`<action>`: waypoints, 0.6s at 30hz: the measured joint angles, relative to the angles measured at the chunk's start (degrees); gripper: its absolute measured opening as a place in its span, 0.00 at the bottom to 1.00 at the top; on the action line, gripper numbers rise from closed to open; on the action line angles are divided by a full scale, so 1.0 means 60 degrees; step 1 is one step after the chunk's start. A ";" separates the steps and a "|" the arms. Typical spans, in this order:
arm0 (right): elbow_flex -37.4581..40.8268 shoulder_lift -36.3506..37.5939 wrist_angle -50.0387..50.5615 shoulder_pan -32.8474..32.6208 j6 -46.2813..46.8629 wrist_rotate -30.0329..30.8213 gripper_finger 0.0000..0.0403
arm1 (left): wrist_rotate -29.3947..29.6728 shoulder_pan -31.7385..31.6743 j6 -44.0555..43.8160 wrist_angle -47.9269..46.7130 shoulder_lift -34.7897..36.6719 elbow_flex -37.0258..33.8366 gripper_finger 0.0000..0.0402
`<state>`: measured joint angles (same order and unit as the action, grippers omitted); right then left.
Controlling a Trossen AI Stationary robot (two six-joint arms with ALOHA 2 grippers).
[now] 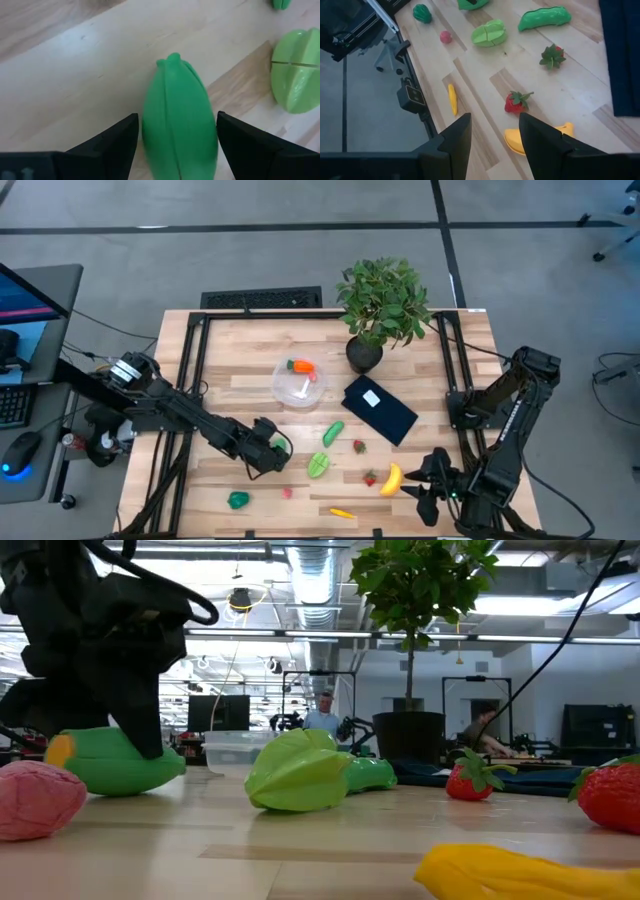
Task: Pick and placing Produce into tupperware
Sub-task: Put the green corn into the transparent bin
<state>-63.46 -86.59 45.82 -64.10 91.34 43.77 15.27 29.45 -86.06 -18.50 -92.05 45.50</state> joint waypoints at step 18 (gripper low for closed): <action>0.0000 0.0000 -0.0007 0.0018 -0.0052 0.0000 0.39 | -0.0185 0.0000 0.0667 -0.0004 0.0000 0.0000 0.56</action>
<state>-63.46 -86.59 45.78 -63.99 91.02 43.77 14.16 29.45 -82.06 -18.52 -92.05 45.50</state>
